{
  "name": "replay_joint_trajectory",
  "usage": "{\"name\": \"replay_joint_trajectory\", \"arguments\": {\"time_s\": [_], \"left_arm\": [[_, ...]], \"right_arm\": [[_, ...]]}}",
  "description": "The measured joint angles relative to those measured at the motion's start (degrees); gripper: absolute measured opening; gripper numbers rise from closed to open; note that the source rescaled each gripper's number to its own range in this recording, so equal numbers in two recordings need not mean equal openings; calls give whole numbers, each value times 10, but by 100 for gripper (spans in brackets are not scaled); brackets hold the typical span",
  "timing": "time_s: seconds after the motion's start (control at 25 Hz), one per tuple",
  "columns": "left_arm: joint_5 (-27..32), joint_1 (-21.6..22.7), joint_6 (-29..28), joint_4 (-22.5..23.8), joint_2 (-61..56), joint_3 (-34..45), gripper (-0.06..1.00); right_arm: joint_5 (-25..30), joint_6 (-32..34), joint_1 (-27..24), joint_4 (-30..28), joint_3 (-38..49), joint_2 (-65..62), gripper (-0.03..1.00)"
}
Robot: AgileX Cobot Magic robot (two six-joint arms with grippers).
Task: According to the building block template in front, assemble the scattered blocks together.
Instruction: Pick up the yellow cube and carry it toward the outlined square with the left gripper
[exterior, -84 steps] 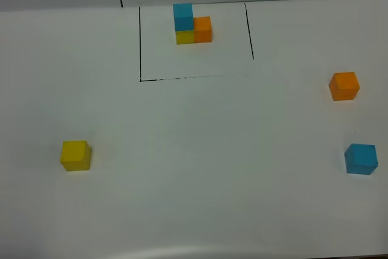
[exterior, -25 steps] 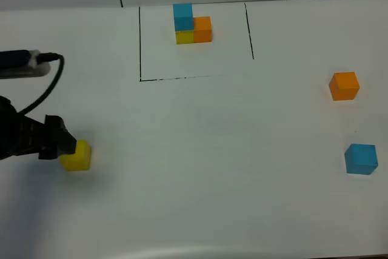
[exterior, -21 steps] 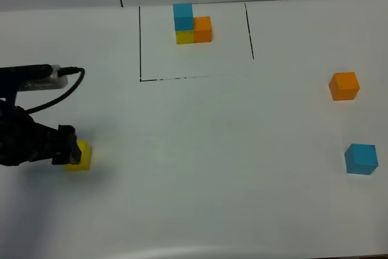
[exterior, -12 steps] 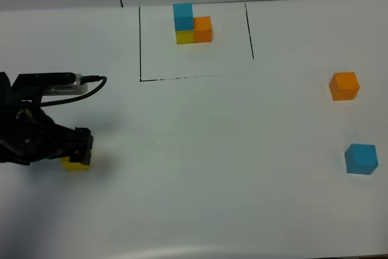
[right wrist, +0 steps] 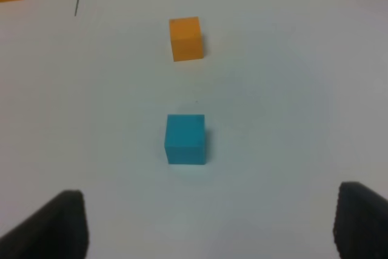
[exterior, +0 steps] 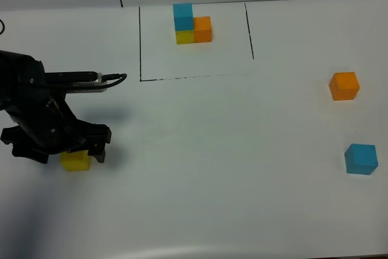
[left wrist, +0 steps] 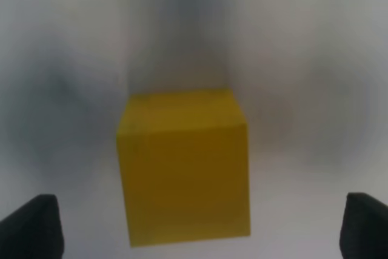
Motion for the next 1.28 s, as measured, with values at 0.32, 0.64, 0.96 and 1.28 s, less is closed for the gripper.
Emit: {"name": "replay_joint_trajectory", "arguments": {"time_s": [0.32, 0.64, 0.96, 1.28], "left_arm": [[-23, 0, -1, 10, 28, -2, 77], [-35, 0, -2, 25, 39, -2, 28], [-35, -1, 23, 64, 39, -4, 0], [8, -13, 118, 73, 39, -52, 0]], "right_arm": [[0, 0, 0, 0, 0, 0, 66], [0, 0, 0, 0, 0, 0, 66], [0, 0, 0, 0, 0, 0, 66], [0, 0, 0, 2, 0, 0, 66]]}}
